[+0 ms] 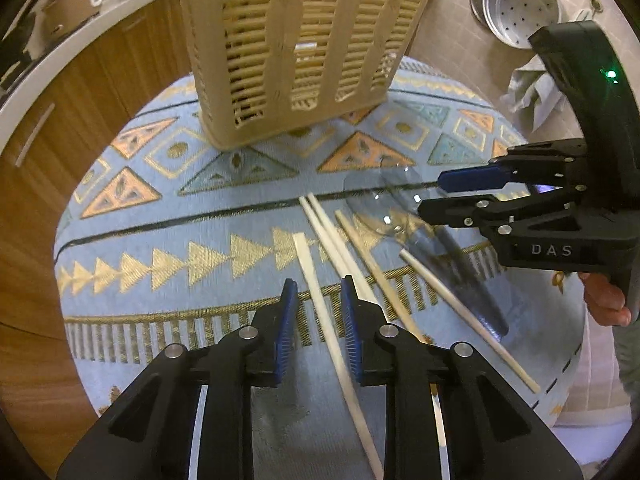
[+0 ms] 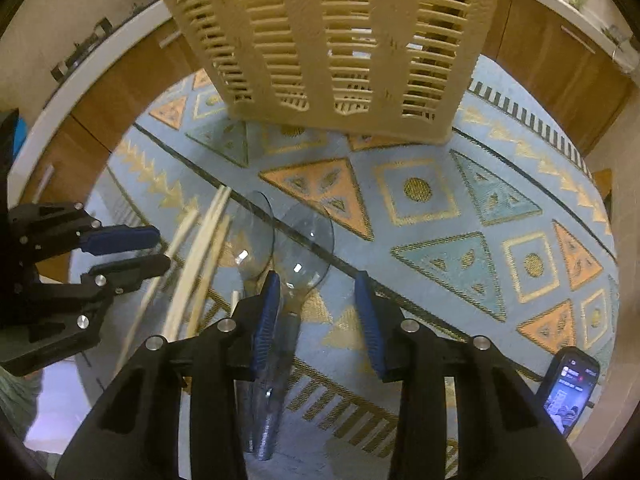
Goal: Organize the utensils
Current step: 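Grasp a wooden chopstick with the left tool while the right grasps a clear spoon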
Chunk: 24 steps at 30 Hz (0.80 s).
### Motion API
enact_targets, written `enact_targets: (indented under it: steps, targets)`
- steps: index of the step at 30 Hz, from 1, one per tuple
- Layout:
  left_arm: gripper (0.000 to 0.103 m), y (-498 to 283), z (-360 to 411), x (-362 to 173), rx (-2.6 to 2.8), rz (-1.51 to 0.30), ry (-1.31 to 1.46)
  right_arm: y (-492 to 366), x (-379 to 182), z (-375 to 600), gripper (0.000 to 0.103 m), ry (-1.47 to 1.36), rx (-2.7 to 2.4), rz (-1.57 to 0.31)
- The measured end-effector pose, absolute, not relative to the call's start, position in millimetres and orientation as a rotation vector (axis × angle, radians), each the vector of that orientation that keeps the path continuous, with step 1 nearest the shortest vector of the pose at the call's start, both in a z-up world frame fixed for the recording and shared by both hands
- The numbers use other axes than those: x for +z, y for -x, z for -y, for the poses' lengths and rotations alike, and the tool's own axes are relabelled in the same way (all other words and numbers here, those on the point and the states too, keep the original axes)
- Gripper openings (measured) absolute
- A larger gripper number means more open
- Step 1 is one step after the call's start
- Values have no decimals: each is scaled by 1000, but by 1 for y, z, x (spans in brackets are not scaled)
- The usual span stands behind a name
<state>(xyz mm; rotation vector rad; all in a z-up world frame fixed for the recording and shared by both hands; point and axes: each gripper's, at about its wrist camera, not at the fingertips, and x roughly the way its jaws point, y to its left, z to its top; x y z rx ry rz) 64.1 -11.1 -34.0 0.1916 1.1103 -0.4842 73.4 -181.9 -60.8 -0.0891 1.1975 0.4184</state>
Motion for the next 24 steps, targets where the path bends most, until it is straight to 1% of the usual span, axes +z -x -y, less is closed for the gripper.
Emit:
enact_targets:
  steps: [13,14,16,17,18,19,21,22,24]
  targets:
    - [21,-74,21,-39,-487,-1135,-210,-70,-68,160,36,178,427,-1212]
    - [22,-75,24,-39,-494,-1138,-231,-70,-68,158,36,192,423,-1208]
    - [37,-76,28,-40,-540,-1153,-240,-71,-69,153,36,215,417,-1200]
    - [38,-78,30,-40,-557,-1160,-238,-70,-69,153,36,223,415,-1195]
    - [35,-80,30,-39,-554,-1161,-241,-71,-69,150,36,229,414,-1190]
    - [30,-82,31,-39,-544,-1165,-247,-72,-68,147,36,226,418,-1189]
    - [26,-86,30,-39,-532,-1173,-244,-72,-69,144,36,221,418,-1186]
    - [21,-87,29,-39,-526,-1177,-239,-73,-69,140,36,230,415,-1178]
    - [15,-89,26,-39,-508,-1177,-245,-76,-70,132,36,236,411,-1168]
